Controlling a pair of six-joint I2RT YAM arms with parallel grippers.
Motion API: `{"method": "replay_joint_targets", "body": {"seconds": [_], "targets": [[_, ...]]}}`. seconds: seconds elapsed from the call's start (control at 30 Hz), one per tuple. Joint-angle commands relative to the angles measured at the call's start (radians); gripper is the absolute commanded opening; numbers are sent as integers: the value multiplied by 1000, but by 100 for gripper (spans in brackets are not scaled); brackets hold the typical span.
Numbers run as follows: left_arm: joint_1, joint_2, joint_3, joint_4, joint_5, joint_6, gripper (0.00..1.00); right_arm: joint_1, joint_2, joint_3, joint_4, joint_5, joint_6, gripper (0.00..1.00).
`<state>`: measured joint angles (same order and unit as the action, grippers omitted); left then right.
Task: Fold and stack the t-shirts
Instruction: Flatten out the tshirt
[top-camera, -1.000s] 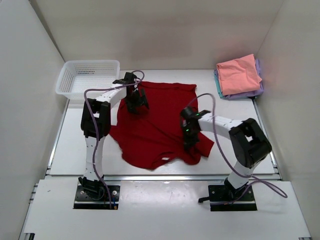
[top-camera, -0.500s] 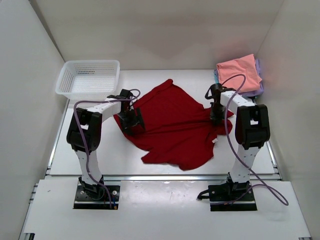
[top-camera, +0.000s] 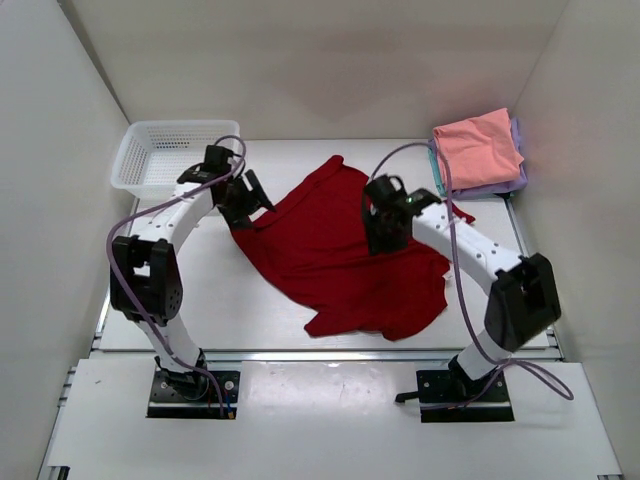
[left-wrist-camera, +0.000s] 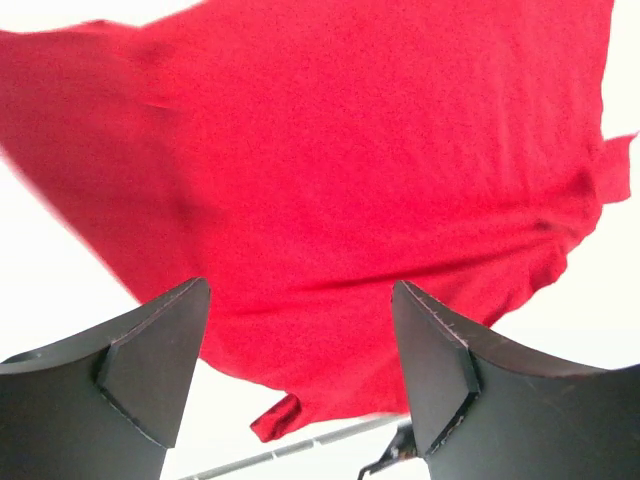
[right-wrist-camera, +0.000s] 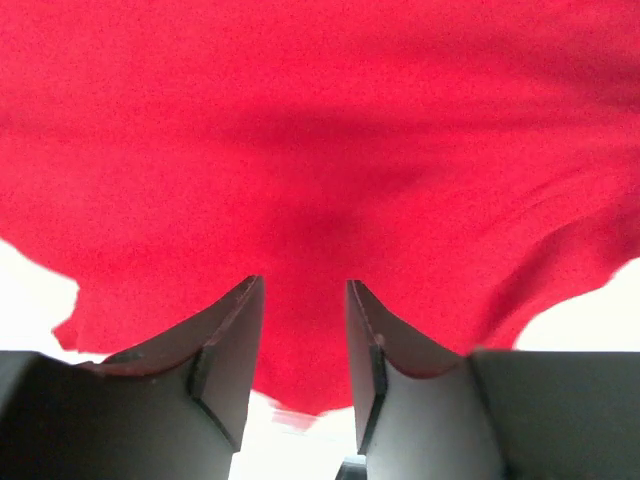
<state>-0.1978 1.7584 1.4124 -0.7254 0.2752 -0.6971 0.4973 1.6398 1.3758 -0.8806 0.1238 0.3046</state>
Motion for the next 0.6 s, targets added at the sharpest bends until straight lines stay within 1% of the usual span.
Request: {"method": "replay_joint_targets", "body": {"seconds": [0.0,0.03,0.07,0.13,0.2,0.23,0.3,0.37,0.43,0.47,0.5,0.53,0.57], "targets": [[70,-49,-62,-8,-80,-1,84,59,-98,-154,-49,-90,144,37],[80,-48,-79,7,-105,10,84,52,-151,-208,-37,-116,171,38],[81,-43,-81,14,-117,16,85,46,-172,-249,-28,-154,182,38],[77,-16,-64,21,-166,33,85,15,-231,-303,-18,-170,203,40],[67,15,-38,38,-183,45,84,-34,-300,-348,-8,-180,208,40],[64,33,-21,49,-194,48,85,-48,-320,-375,-12,-188,197,41],[57,70,14,63,-192,47,84,-113,-362,-414,-11,-207,192,41],[46,113,81,41,-223,48,83,-149,-380,-451,-20,-210,177,41],[37,176,137,0,-252,54,79,-166,-396,-461,-30,-201,174,41],[34,191,169,-24,-272,54,73,-181,-402,-469,-26,-204,162,41],[25,222,195,-37,-272,59,63,-189,-408,-474,-35,-208,165,40],[18,240,206,-60,-292,62,57,-201,-403,-478,-32,-201,160,41],[18,248,221,-77,-327,67,56,-203,-414,-488,-31,-214,162,41]]}}
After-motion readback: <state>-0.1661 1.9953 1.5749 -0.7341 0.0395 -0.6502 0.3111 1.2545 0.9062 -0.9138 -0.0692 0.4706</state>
